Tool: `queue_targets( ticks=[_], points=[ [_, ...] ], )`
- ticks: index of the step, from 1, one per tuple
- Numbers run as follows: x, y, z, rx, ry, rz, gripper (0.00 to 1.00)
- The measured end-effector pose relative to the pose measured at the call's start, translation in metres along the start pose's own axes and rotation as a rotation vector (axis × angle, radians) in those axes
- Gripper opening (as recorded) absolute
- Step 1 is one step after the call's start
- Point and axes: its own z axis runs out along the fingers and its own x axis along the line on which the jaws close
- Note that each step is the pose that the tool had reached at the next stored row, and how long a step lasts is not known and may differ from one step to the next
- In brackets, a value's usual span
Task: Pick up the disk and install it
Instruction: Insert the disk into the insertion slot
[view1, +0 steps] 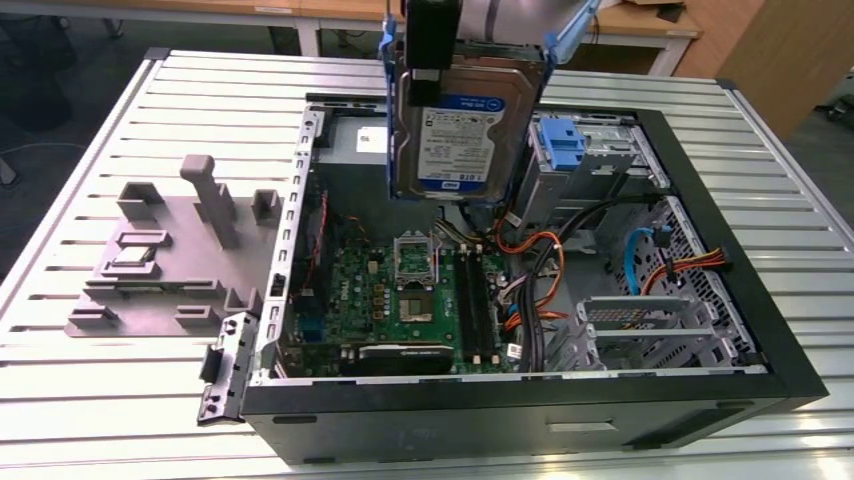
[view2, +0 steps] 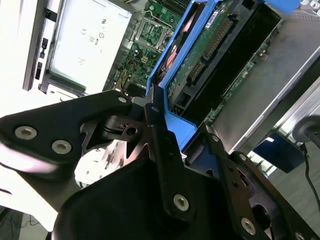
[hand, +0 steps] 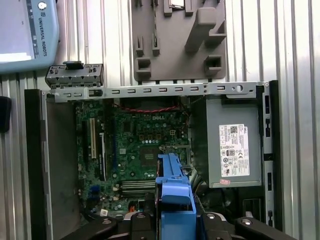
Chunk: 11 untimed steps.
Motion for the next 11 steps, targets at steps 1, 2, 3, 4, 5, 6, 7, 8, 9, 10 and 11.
queue_targets(
  ticks=[1,2,3,4,5,6,7,8,9,10,11],
  points=[
    [0.0001,-0.0002,0.0001,0.0001,0.0011,0.0,0.36],
    [0.0001,-0.0007,0.0002,0.0001,0.0023,0.0,0.36],
    [0.0001,-0.0012,0.0003,0.0001,0.0029,0.0,0.36],
    [0.0,-0.0019,0.0004,0.0001,0.0036,0.0,0.36],
    [0.0,-0.0027,0.0005,0.0002,0.0043,0.0,0.36],
    [-0.0001,-0.0035,0.0007,0.0002,0.0051,0.0,0.36],
    [-0.0001,-0.0045,0.001,0.0003,0.0056,0.0,0.36],
    [-0.0002,-0.0054,0.0013,0.0003,0.0062,0.0,0.36],
    [-0.0002,-0.0065,0.0015,0.0003,0.0068,0.0,0.36],
    [-0.0003,-0.0076,0.0017,0.0003,0.0074,0.0,0.36],
    [-0.0004,-0.0086,0.002,0.0004,0.008,0.0,0.36]
  ],
)
